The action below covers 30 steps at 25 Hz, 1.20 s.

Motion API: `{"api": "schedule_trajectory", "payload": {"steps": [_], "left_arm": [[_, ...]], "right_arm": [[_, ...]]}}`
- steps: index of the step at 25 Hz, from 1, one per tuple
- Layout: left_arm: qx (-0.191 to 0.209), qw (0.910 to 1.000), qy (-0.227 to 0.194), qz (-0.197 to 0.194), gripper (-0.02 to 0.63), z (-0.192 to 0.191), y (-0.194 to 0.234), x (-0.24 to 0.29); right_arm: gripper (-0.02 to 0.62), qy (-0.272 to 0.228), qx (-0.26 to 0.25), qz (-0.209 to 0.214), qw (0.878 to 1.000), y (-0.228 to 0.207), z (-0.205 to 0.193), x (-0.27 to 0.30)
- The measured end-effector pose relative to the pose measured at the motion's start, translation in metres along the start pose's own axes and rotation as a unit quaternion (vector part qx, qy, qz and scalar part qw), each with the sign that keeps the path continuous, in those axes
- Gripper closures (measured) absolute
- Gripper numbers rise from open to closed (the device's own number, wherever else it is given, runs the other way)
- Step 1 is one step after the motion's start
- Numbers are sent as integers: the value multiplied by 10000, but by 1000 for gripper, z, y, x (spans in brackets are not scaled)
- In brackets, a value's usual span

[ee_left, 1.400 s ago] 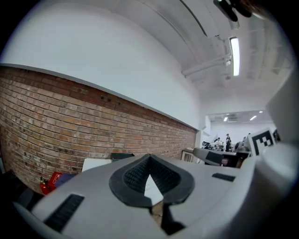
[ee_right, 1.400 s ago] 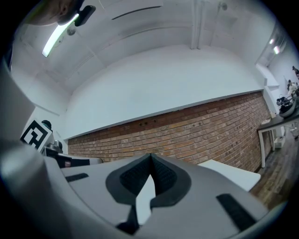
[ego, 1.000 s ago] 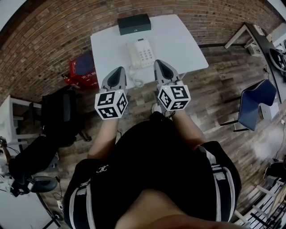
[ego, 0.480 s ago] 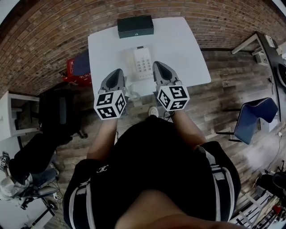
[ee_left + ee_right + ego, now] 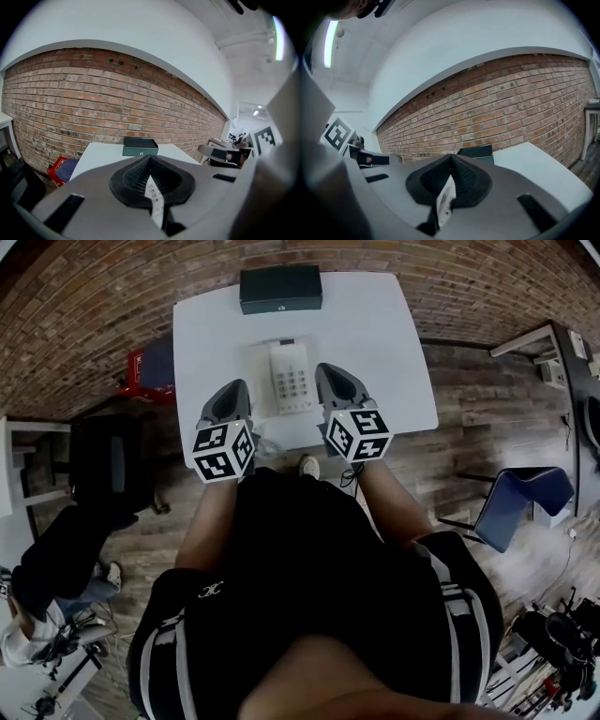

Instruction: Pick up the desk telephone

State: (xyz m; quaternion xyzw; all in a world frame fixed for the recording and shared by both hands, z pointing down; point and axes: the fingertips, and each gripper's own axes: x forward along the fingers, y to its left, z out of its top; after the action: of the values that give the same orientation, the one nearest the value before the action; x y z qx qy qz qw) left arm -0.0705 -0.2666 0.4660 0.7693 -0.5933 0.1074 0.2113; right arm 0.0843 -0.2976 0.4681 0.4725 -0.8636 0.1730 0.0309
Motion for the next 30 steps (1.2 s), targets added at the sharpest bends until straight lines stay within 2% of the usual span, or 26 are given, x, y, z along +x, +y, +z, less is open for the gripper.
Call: {"api": "schedule_trajectory", "payload": {"steps": [5, 8, 13, 17, 20, 21, 22, 23, 24, 26, 30], "left_arm": [[-189, 9991, 334, -151, 606, -11, 20, 20], [-181, 9982, 514, -257, 606, -15, 30, 32], [-279, 9942, 934, -446, 606, -39, 39, 50], [-403, 9909, 1165, -541, 604, -57, 49, 59], [-579, 9864, 1300, -823, 604, -69, 46, 66], [-745, 9835, 1315, -993, 582, -71, 44, 68], [-984, 9793, 1311, -1188, 503, -72, 41, 71], [-1257, 9737, 1312, -1377, 420, -72, 39, 74], [-1513, 9675, 1333, -1523, 366, -73, 37, 76], [-1879, 9578, 1406, -1659, 329, -79, 37, 82], [-2275, 9461, 1545, -1712, 301, -91, 44, 93]], "right_arm": [[597, 272, 254, -85, 9993, -9, -20, 26], [597, 406, 576, -135, 9974, -16, -30, 40], [597, 599, 908, -331, 9935, -35, -44, 49], [595, 1042, 899, -104, 9904, -37, -61, 59], [585, 1440, 1083, 140, 9835, -40, -82, 62], [541, 1564, 1170, 196, 9805, -41, -88, 63], [483, 1678, 1251, 231, 9776, -42, -94, 65], [465, 1764, 1330, 249, 9750, -44, -98, 66], [458, 1823, 1405, 257, 9728, -46, -102, 67], [429, 1902, 1499, 268, 9699, -49, -106, 70], [387, 2024, 1531, 341, 9667, -51, -113, 82]]}}
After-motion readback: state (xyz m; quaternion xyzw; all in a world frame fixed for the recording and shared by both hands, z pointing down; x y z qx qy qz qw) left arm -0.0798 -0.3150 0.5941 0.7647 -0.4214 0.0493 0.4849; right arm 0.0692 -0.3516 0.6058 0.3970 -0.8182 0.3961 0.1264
